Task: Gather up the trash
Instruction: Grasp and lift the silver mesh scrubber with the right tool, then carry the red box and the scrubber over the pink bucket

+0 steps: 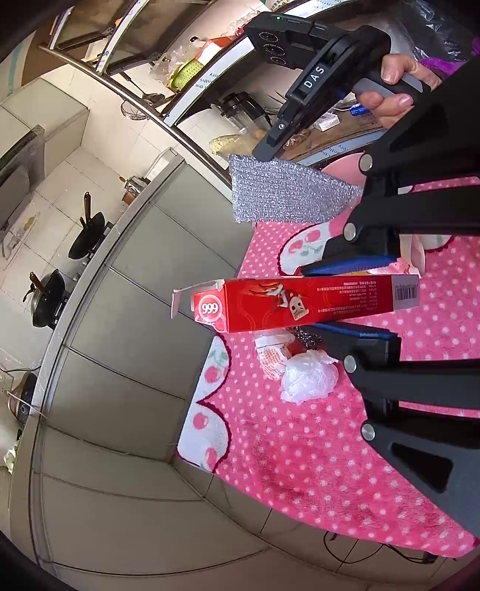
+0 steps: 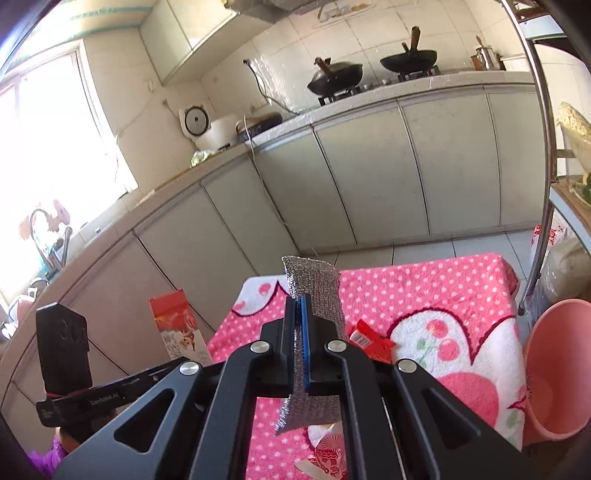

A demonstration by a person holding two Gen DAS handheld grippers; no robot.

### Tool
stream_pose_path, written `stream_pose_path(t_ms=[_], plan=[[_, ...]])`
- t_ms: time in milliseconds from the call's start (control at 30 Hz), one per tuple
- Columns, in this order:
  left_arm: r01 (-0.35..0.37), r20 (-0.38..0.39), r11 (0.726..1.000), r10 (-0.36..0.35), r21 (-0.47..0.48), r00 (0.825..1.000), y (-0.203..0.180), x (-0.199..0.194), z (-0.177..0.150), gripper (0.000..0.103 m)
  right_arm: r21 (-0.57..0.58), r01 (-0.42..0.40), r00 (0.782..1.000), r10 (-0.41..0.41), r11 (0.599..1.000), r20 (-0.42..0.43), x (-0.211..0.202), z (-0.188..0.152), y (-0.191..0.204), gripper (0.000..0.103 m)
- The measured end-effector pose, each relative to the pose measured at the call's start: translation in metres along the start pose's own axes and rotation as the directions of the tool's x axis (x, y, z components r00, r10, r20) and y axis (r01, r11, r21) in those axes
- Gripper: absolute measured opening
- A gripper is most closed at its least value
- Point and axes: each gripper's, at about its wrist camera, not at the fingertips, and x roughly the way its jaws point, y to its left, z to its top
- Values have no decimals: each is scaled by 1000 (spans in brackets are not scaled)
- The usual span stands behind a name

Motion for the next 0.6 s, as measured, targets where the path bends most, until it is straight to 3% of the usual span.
stream_pose_path(t_ms=[300, 600], plan=[[41, 3, 994, -41, 103, 999, -51, 7, 6, 23, 0, 92, 991, -92, 996, 93, -50, 4, -30, 3], [123, -53, 962, -114, 245, 992, -132, 44, 2, 23, 98, 187, 970, -200, 977, 141, -95, -3, -92, 3]])
